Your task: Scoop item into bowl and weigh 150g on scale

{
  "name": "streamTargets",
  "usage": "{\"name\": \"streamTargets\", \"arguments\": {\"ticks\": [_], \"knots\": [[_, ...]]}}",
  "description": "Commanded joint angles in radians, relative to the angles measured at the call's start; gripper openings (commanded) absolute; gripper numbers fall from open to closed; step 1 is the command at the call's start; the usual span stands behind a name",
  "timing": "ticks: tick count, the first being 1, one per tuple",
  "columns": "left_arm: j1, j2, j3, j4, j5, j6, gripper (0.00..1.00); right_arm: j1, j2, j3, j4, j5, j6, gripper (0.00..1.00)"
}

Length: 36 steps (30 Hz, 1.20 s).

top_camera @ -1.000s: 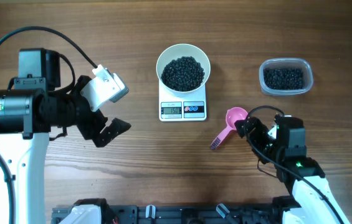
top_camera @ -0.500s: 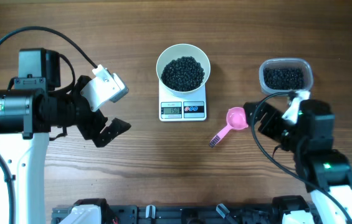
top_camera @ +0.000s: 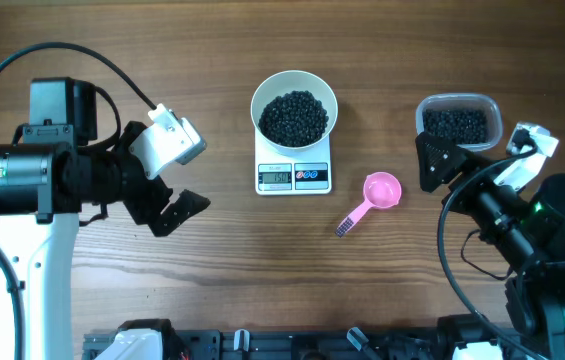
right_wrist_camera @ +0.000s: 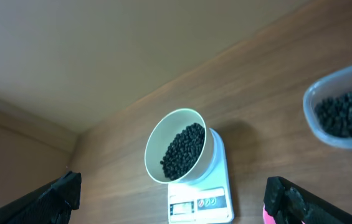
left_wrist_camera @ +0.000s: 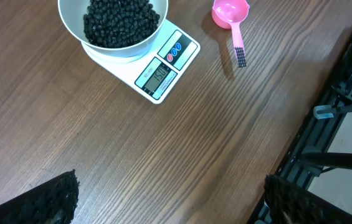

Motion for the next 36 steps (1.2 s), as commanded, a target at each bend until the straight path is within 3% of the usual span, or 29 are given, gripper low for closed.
{"name": "streamTargets", "arguments": {"ticks": [1,5,11,23,30,36], "knots": [[0.005,-0.010,0.013,-0.001,0.008,0.010,1.00,0.004,0.013,0.012,-0.039,0.017,0.115,1.00],[0.005,-0.010,0.013,-0.001,0.008,0.010,1.00,0.004,0.015,0.012,-0.076,0.031,0.198,1.00],[0.005,-0.010,0.013,-0.001,0.008,0.010,1.00,0.004,-0.039,0.012,-0.014,0.089,-0.074,1.00],[0.005,-0.010,0.013,-0.001,0.008,0.010,1.00,0.004,-0.366,-0.014,-0.029,0.179,-0.341,1.00],[0.005,-0.010,0.013,-0.001,0.008,0.010,1.00,0.004,-0.476,-0.142,0.048,0.179,-0.370,1.00],[0.005,-0.010,0.013,-0.001,0.008,0.010,1.00,0.004,-0.592,-0.350,0.242,0.170,-0.436,1.00]]}}
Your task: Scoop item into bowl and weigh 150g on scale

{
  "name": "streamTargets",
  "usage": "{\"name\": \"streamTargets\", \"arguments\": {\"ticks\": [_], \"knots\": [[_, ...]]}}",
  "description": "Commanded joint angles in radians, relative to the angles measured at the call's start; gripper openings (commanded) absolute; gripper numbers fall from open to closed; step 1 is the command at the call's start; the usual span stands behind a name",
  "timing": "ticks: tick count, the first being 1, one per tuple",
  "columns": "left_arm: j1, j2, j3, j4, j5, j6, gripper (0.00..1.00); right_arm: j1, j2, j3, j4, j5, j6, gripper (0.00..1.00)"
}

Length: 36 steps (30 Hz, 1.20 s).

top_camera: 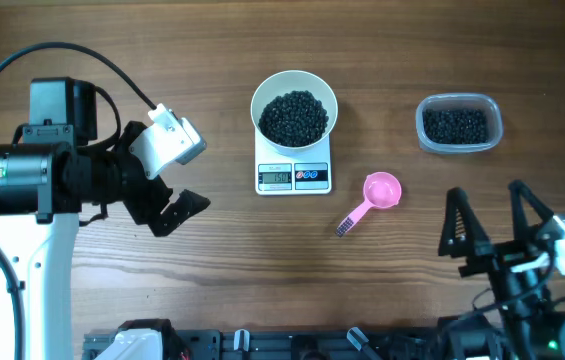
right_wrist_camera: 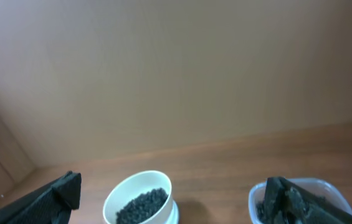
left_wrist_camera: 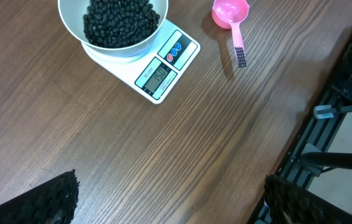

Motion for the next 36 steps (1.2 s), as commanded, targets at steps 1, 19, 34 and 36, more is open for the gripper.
{"name": "streamTargets", "arguments": {"ticks": [1,19,34,36], "knots": [[0.005,-0.010,0.013,-0.001,0.007,0.010,1.00,0.004,-0.098,-0.140,0.114,0.012,-0.086,1.00],[0.005,-0.010,0.013,-0.001,0.007,0.010,1.00,0.019,-0.171,-0.500,0.418,0.021,-0.228,1.00],[0.005,-0.010,0.013,-0.001,0.007,0.010,1.00,0.019,-0.171,-0.669,0.496,0.051,-0.241,1.00],[0.005,-0.010,0.013,-0.001,0.007,0.010,1.00,0.019,-0.171,-0.669,0.476,0.053,-0.242,1.00]]}}
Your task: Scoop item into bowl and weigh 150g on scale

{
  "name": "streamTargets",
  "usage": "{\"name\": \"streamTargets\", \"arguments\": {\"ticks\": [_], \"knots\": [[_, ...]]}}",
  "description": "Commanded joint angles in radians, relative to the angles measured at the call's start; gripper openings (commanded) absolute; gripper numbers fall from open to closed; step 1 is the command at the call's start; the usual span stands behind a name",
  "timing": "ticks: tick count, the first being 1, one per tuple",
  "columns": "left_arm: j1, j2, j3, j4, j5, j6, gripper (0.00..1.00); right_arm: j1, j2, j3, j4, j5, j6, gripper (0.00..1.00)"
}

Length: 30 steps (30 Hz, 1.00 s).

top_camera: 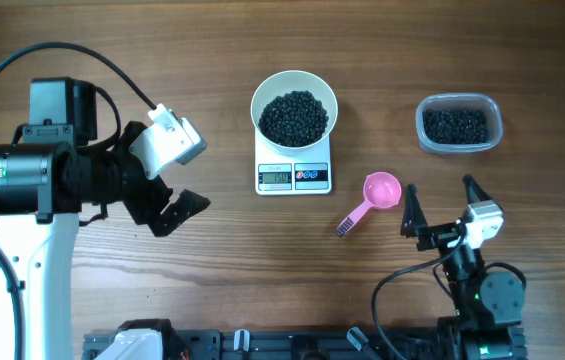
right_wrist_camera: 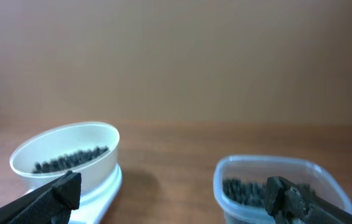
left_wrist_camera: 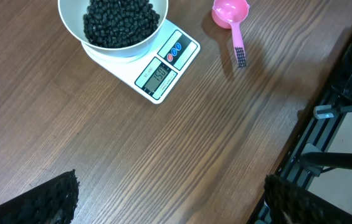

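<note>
A white bowl (top_camera: pixel 294 108) full of black beans sits on the white scale (top_camera: pixel 294 176); the scale's display (left_wrist_camera: pixel 157 76) appears to read 150. The pink scoop (top_camera: pixel 374 197) lies empty on the table to the right of the scale. Further back right is a clear tub (top_camera: pixel 459 124) holding more beans. My left gripper (top_camera: pixel 172 212) hangs open well to the left of the scale, holding nothing. Low at the front right, my right gripper (top_camera: pixel 440 196) is open and empty, facing the bowl (right_wrist_camera: pixel 63 152) and tub (right_wrist_camera: pixel 281 186).
The left arm's body (top_camera: pixel 22 180) fills the left side. A black rail (top_camera: pixel 282 345) runs along the table's front edge, and the right arm's base (top_camera: pixel 482 300) sits on it. A tan wall rises behind the table in the right wrist view.
My right gripper has moved left and sits lower near the front edge; its camera now looks level across the table. The left arm, scoop, bowl and tub have not moved.
At first my right gripper stood open beside the bean tub at the back right. Then it was back at the front right, clear of the tub. Now it is folded low by the front edge. The scoop lay on the table throughout.
</note>
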Motion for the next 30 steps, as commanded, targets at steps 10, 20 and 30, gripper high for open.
{"name": "streamTargets", "arguments": {"ticks": [10,20,30], "knots": [[0.005,-0.010,0.013,-0.001,0.008,0.010,1.00,0.006,-0.016,-0.010,-0.045,0.028,-0.163,0.99],[0.005,-0.010,0.013,-0.001,0.008,0.010,1.00,0.006,-0.016,-0.010,-0.043,0.028,-0.162,1.00],[0.005,-0.010,0.013,-0.001,0.008,0.010,1.00,0.006,-0.016,-0.010,-0.043,0.028,-0.163,1.00]]}}
